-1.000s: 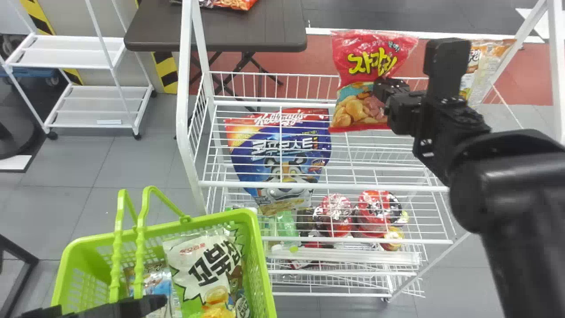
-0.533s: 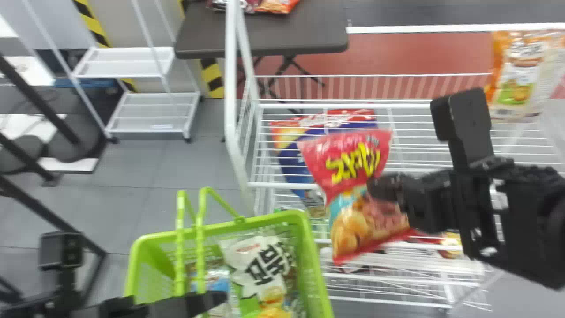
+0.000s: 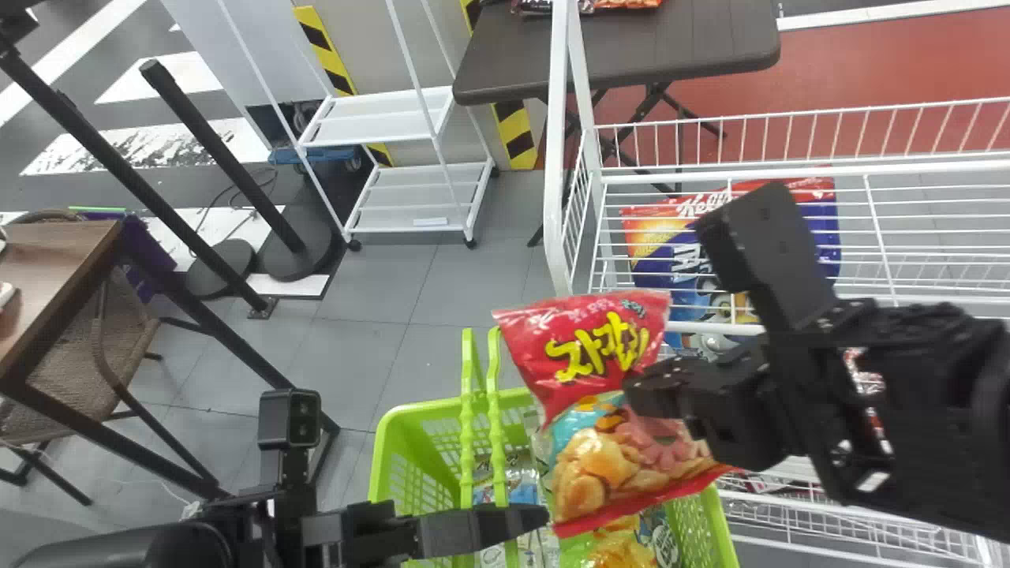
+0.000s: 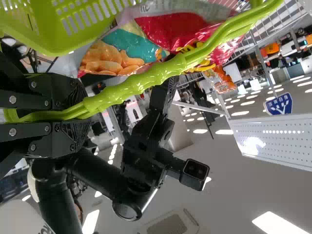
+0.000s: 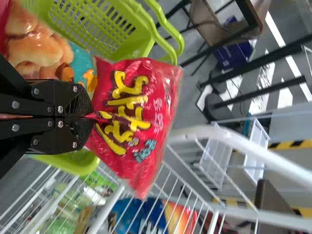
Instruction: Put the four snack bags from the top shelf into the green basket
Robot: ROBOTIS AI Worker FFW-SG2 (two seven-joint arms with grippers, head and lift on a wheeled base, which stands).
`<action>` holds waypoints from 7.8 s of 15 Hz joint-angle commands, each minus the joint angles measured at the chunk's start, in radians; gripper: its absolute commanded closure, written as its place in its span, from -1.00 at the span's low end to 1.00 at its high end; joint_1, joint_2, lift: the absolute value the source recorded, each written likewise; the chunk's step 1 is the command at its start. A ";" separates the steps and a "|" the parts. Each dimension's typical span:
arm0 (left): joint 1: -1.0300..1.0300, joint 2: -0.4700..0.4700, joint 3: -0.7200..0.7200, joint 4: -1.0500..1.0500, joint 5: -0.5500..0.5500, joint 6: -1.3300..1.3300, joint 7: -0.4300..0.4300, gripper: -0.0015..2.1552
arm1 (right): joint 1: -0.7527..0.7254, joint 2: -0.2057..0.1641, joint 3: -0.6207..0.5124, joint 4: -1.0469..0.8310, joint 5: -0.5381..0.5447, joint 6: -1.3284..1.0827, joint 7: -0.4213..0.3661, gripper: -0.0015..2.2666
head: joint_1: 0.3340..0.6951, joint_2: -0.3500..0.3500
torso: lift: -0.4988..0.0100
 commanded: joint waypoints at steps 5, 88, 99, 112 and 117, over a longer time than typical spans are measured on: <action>-0.070 -0.017 -0.069 0.001 0.006 -0.006 -0.010 0.99 | -0.018 0.030 0.087 0.050 -0.047 0.002 -0.007 0.98 | 1.00 1.00 | 0.96; -0.075 0.022 -0.011 0.131 0.039 -0.049 -0.010 0.99 | 0.069 -0.089 -0.361 0.050 -0.173 -0.147 0.036 0.99 | 1.00 0.37 | 0.96; -0.076 0.033 -0.008 0.137 0.056 -0.049 -0.010 0.99 | 0.031 0.057 -0.091 0.168 -0.322 -0.169 -0.047 0.99 | 1.00 1.00 | 0.96; -0.087 0.045 -0.011 0.151 0.076 -0.049 -0.010 0.99 | -0.097 0.060 -0.101 0.297 -0.377 0.002 -0.238 -1.00 | 1.00 1.00 | 0.96; -0.087 0.042 -0.009 0.154 0.075 -0.055 -0.010 0.99 | -0.127 0.063 -0.166 0.367 -0.555 0.002 -0.232 -0.96 | 1.00 1.00 | 0.96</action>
